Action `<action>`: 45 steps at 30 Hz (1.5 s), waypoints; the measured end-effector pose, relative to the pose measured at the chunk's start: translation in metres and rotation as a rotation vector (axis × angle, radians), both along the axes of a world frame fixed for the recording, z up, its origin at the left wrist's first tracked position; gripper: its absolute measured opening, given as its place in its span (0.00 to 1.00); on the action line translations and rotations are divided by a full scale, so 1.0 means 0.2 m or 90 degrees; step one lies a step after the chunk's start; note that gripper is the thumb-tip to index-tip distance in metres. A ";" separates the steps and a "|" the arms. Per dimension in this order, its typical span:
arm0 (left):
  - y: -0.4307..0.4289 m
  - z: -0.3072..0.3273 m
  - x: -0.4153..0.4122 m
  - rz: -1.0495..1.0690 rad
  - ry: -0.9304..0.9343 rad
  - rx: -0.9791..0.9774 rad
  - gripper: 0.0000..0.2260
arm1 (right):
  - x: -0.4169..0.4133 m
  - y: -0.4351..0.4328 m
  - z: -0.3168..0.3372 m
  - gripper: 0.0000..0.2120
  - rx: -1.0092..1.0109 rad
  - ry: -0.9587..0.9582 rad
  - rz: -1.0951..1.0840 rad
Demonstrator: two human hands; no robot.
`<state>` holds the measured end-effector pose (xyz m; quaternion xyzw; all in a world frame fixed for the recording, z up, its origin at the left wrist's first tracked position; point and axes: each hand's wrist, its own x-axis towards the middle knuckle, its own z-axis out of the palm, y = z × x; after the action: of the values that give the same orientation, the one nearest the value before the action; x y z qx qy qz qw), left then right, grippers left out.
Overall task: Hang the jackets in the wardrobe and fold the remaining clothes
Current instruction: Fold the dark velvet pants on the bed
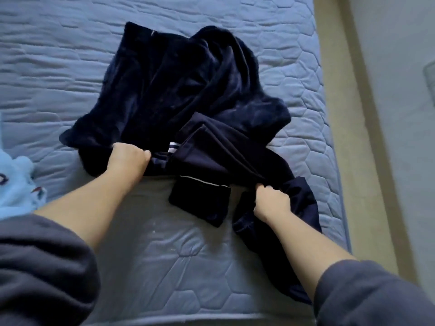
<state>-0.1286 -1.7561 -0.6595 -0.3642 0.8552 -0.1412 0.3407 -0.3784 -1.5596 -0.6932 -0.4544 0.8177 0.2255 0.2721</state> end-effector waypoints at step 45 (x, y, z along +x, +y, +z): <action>0.66 0.33 0.01 0.138 0.213 0.177 0.21 | 0.02 0.11 0.48 0.34 0.132 -0.185 0.127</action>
<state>-0.1260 -1.6232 -0.5930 -0.4216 0.8670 0.0775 0.2541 -0.3737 -1.5368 -0.5974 -0.5306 0.6930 0.2667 0.4087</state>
